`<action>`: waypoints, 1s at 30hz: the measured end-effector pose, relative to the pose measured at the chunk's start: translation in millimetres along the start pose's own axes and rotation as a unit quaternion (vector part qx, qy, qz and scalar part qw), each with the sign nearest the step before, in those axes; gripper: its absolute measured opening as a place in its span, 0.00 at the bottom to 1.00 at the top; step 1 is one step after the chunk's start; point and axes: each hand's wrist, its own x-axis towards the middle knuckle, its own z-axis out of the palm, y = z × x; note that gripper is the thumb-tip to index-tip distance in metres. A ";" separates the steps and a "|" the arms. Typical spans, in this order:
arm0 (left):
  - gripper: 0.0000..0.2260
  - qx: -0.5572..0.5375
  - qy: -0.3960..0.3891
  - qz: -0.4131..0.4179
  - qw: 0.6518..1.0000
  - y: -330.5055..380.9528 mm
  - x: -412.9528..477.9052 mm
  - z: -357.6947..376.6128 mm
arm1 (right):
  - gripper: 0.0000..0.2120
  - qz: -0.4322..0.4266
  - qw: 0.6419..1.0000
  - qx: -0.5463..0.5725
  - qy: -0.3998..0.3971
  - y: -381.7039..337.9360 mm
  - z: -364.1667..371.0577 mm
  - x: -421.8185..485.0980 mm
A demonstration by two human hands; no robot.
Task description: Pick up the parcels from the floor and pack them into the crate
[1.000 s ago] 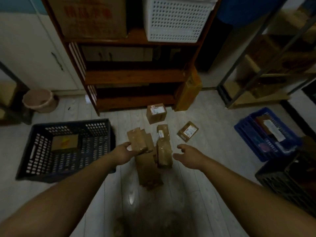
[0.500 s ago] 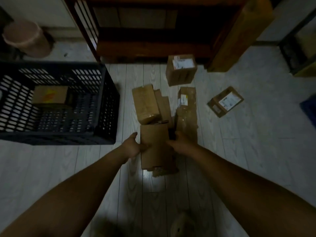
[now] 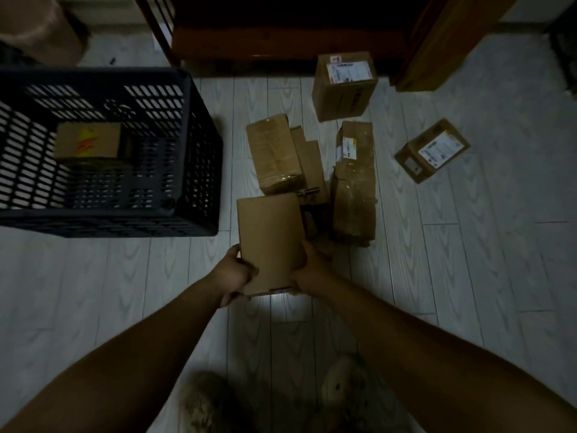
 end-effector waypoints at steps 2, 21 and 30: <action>0.31 -0.011 -0.005 0.017 1.000 15.0 -37.7 -12.2 | 0.47 -0.023 0.999 0.039 0.005 -22.4 -9.1 -32.8; 0.25 0.059 0.025 0.298 0.952 211.6 -465.2 -182.2 | 0.30 -0.245 0.949 0.139 0.141 -309.4 -133.9 -425.0; 0.22 0.017 0.140 0.344 0.928 228.2 -579.4 -226.4 | 0.33 -0.319 0.899 0.234 0.189 -373.3 -158.3 -523.9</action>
